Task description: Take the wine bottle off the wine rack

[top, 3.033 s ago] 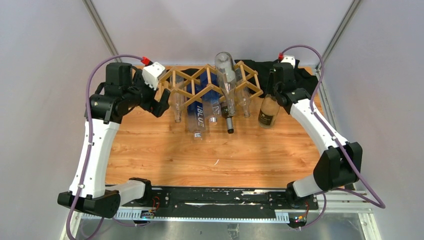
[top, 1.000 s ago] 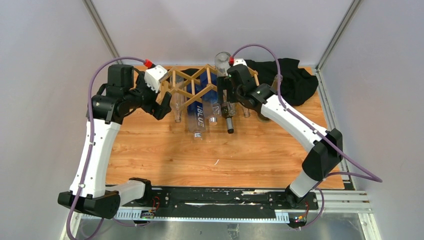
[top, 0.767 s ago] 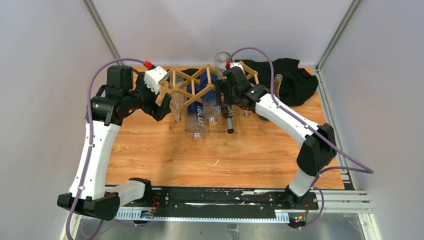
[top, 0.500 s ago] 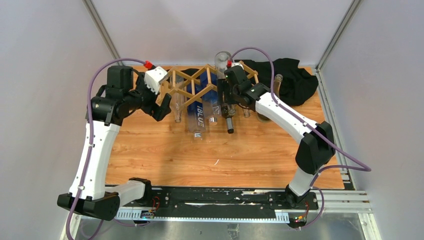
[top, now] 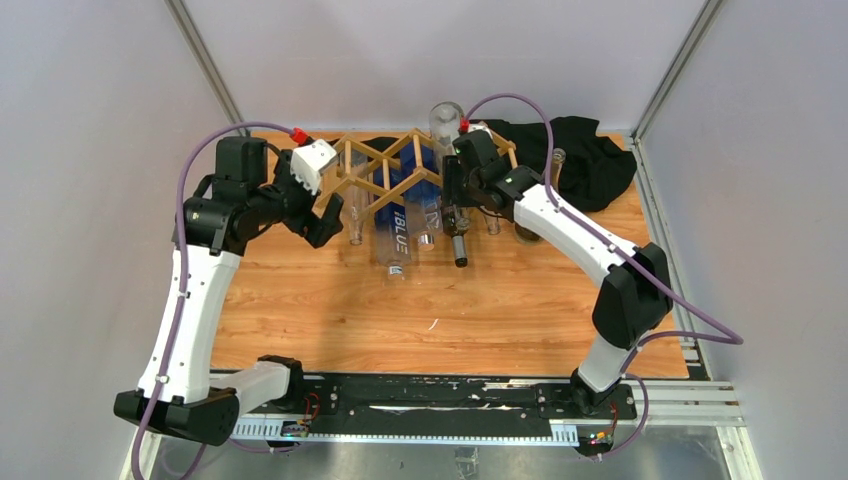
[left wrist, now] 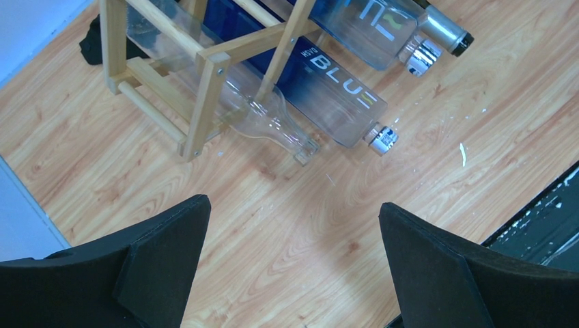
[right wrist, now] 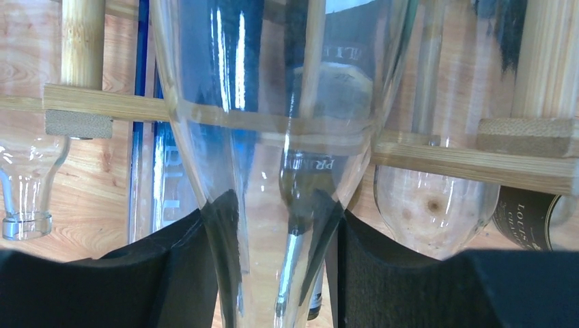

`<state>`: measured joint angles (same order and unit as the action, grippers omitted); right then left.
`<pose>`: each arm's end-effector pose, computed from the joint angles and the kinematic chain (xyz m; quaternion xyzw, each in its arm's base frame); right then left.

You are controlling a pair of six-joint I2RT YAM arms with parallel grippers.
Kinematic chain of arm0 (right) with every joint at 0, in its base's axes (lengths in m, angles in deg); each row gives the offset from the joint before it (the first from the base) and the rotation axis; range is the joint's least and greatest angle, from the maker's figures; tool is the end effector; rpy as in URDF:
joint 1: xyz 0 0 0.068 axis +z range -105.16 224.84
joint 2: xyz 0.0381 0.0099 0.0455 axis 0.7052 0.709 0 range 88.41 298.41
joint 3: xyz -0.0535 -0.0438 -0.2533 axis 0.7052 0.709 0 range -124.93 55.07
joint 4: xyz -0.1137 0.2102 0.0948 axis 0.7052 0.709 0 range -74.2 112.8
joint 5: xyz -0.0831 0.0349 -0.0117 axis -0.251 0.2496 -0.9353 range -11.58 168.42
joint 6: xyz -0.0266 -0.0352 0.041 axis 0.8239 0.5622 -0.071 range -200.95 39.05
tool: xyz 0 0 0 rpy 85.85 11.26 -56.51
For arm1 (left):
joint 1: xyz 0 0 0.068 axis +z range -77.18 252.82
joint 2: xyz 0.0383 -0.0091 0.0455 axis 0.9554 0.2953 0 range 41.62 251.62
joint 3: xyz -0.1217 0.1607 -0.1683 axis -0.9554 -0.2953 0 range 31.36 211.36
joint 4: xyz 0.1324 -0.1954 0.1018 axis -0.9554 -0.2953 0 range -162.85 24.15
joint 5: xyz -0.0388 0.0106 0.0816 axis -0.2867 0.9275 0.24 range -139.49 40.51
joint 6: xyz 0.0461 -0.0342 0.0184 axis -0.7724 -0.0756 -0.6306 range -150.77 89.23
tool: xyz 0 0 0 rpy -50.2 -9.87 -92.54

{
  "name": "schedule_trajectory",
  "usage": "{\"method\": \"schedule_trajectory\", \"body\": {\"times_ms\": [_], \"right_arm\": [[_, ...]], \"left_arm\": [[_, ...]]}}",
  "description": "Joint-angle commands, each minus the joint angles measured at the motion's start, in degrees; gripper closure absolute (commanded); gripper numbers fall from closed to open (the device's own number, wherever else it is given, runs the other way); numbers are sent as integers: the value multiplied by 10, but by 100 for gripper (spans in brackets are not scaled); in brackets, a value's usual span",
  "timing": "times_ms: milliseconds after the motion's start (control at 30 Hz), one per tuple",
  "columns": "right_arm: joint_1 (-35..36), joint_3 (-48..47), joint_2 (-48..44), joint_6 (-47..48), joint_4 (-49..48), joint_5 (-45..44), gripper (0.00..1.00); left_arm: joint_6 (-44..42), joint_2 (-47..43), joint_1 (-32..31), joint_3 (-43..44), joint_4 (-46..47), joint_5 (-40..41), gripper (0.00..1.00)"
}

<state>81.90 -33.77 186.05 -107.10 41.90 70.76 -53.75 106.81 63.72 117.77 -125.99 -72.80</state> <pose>0.3207 0.2348 0.3196 -0.0532 0.8836 0.1913 0.4241 0.2001 -0.0500 0.4142 0.3279 0.8252 -0.1299 0.4412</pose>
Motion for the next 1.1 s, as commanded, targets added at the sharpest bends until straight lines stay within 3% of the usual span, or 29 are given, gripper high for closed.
{"method": "schedule_trajectory", "body": {"times_ms": [0, 733, 900, 1067], "right_arm": [[1, 6, -38, 1, -28, 27, 98], [1, 72, -233, -21, -103, 149, 100], [25, 43, -231, -19, -61, 155, 100], [70, 25, -221, -8, -41, 165, 100]], "left_arm": [[-37, -19, 3, -26, -5, -15, 0], [-143, -56, 3, -63, 4, -108, 0], [-168, -85, 3, -76, 28, -124, 0], [-228, -163, 3, -148, 94, -143, 0]]}}
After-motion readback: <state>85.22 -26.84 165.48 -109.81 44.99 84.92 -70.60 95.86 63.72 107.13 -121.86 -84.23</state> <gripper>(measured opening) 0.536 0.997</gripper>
